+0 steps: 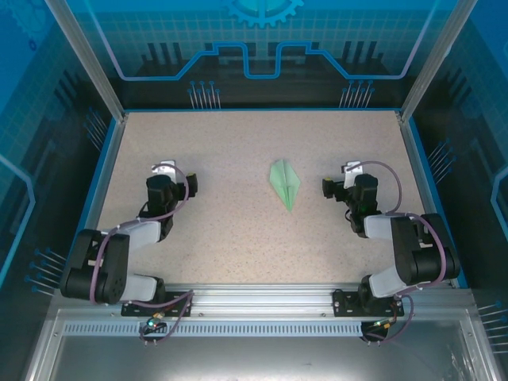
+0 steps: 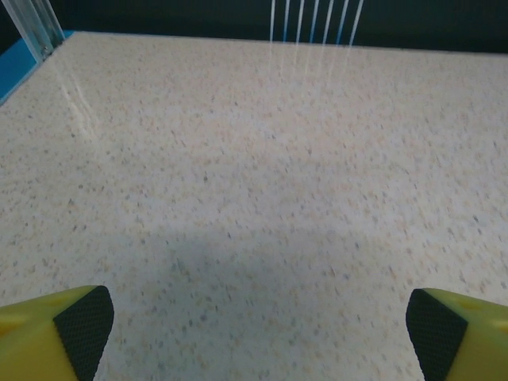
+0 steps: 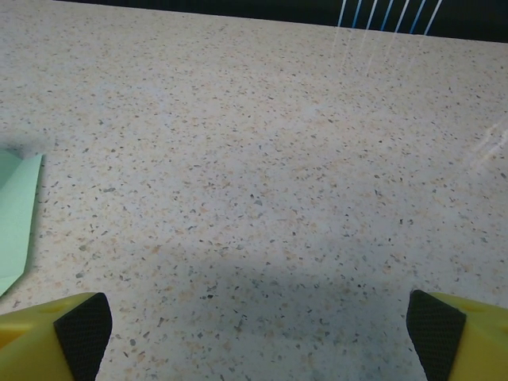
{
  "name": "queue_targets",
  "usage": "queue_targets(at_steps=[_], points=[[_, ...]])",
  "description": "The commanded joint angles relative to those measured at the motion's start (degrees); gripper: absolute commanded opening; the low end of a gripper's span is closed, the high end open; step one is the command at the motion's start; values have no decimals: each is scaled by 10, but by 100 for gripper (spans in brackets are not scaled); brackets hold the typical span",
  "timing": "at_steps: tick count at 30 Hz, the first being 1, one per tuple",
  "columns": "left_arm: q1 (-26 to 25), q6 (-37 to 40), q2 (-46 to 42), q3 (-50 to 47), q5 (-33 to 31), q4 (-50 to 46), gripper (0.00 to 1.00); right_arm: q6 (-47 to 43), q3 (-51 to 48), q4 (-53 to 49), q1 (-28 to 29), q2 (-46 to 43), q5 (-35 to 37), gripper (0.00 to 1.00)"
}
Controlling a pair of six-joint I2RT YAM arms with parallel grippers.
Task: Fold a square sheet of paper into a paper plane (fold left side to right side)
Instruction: Reset both arms
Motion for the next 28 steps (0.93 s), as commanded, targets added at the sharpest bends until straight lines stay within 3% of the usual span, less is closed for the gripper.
queue_targets(at_steps=[1, 28], points=[[31, -19, 59, -17, 48, 95, 99, -6, 1, 24, -7, 3, -12, 99], [23, -1, 63, -3, 57, 72, 99, -12, 5, 19, 1, 4, -7, 99]])
